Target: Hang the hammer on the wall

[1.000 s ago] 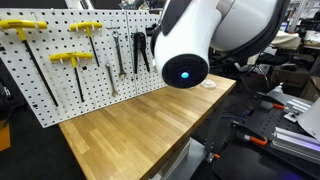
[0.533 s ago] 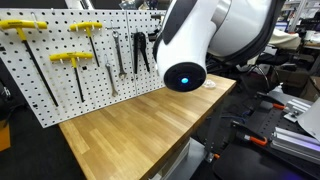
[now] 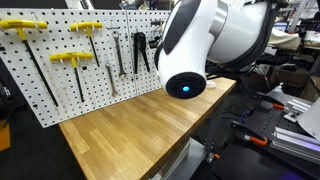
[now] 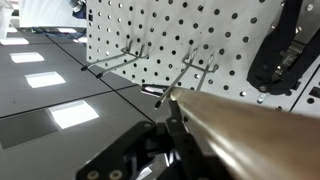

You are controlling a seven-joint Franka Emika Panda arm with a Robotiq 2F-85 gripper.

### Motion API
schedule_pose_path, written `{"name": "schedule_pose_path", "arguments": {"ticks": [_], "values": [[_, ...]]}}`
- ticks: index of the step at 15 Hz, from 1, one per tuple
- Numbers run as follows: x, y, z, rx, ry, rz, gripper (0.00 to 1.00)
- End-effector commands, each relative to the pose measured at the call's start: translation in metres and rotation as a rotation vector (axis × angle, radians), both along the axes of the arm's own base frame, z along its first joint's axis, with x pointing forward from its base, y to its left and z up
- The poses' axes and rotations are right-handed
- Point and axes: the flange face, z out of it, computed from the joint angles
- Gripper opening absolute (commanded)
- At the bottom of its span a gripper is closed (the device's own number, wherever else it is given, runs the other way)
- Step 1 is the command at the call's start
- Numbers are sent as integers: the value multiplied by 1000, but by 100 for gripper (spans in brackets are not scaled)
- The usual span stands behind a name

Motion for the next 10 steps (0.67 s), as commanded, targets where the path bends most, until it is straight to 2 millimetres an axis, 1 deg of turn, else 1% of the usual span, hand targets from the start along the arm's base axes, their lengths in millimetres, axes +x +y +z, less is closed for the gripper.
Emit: {"name": "schedule_pose_path", "arguments": {"ticks": [1,2,4,7,8,10], "values": [[5,2,1,-16,-17,16,55],[6,3,1,-15,-17,13,57],[7,4,2,-5,-20,7,70],[10,6,5,12,-23,1,93],[11,6,5,14,-25,0,98],[11,6,6,18,-25,-3,100]]}}
